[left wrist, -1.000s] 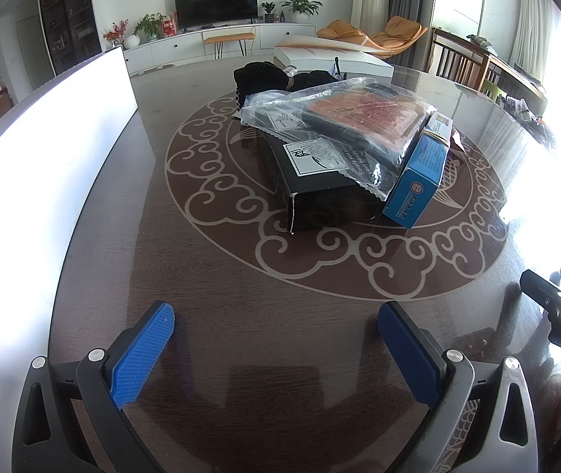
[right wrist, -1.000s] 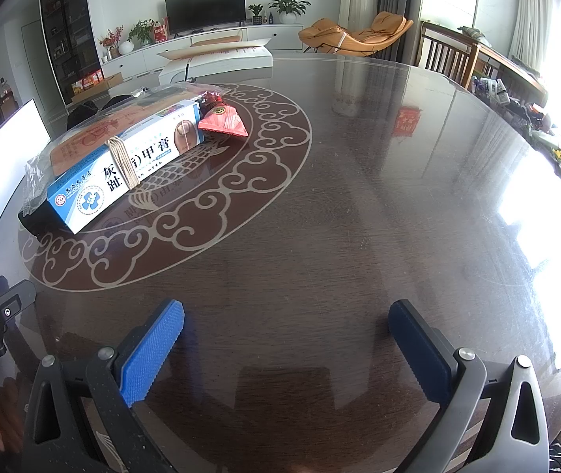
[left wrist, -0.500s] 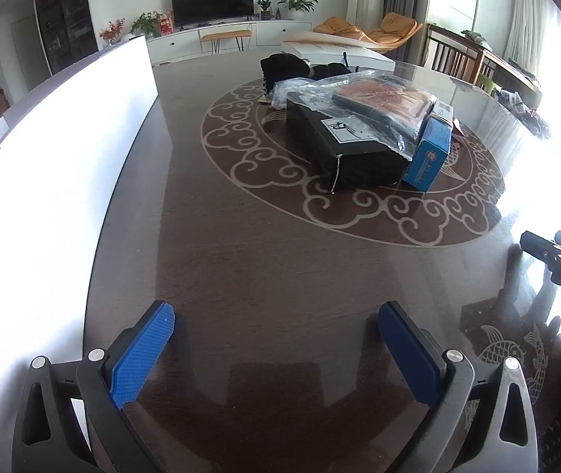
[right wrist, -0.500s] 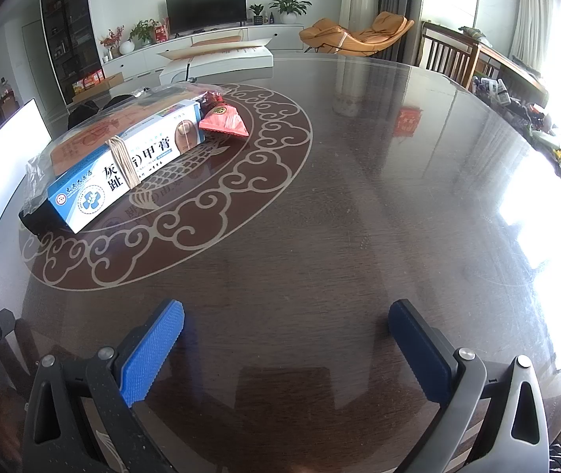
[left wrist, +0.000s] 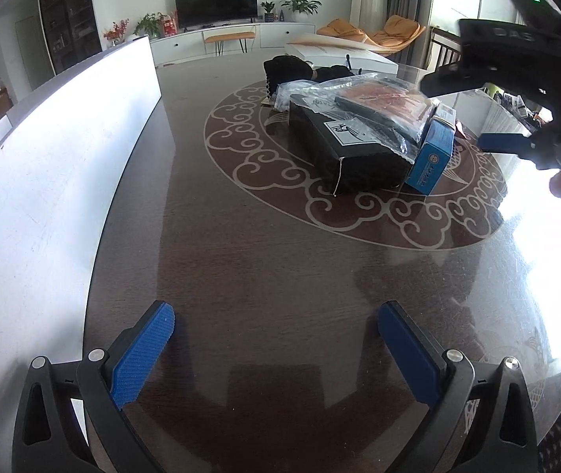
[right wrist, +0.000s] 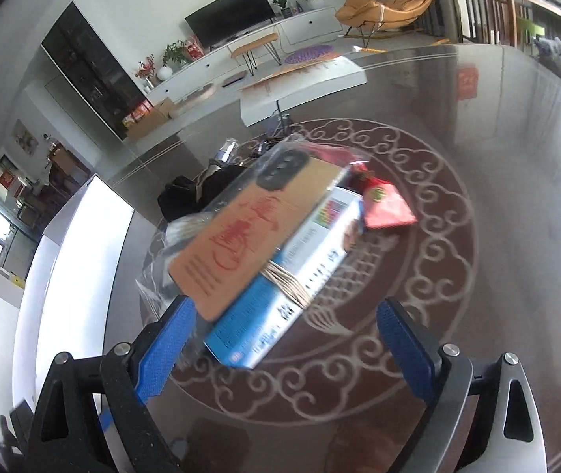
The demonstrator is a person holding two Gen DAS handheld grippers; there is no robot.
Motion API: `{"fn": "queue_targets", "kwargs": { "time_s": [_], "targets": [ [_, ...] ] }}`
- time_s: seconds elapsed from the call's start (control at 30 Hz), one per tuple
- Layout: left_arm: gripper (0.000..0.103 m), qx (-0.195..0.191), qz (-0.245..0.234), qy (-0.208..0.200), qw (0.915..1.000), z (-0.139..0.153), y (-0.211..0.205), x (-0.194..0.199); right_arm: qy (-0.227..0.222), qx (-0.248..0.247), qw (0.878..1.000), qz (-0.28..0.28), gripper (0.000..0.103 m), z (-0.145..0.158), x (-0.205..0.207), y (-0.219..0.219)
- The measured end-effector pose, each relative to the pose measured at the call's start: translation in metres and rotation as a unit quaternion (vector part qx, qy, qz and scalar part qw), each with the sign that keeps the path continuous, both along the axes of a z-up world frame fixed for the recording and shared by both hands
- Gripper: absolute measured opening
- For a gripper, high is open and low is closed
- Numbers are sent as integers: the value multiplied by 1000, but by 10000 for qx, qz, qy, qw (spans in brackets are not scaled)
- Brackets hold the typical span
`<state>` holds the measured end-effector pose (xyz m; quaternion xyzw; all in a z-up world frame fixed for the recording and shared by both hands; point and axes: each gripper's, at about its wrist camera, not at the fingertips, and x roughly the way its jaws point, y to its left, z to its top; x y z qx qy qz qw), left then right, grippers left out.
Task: Organize objects
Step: 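Grasp the blue-and-white ointment box with the right tool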
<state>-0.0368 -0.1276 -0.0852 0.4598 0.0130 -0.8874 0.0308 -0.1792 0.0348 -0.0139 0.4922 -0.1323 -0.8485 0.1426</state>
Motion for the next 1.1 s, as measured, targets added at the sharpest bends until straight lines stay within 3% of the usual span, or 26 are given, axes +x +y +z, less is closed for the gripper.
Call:
{"fn": "queue_targets", "kwargs": {
  "time_s": [0.07,0.17,0.37,0.5,0.7,0.8,0.87,1.03,1.1],
  "targets": [
    [103,6,-6,3,10000,0,0,0,-274,6,9996,75,61,-12,-8,-11],
    [103,6,-4,4,10000,-1,0,0,-300,-217,9993,75,43,-18,3,-4],
    [103,4,0,5,10000,-1,1,-1,-181,-453,9986,185,27,-15,36,40],
    [103,-1,4,5,10000,-1,1,-2,-305,-494,9983,-20,27,-26,61,88],
    [103,-2,5,5,10000,-1,1,-3,-43,22,9977,-673,33,-23,94,143],
    [103,-1,2,6,10000,-1,1,-3,103,315,9960,-830,57,-17,102,145],
    [103,0,3,6,10000,-1,1,-2,207,410,9972,-587,75,-12,102,129],
    [103,-1,3,7,10000,-2,1,-2,374,929,9948,194,91,-10,78,63],
    [103,1,3,7,10000,-2,1,-2,256,1212,9913,449,92,-19,65,39]
  ]
}}
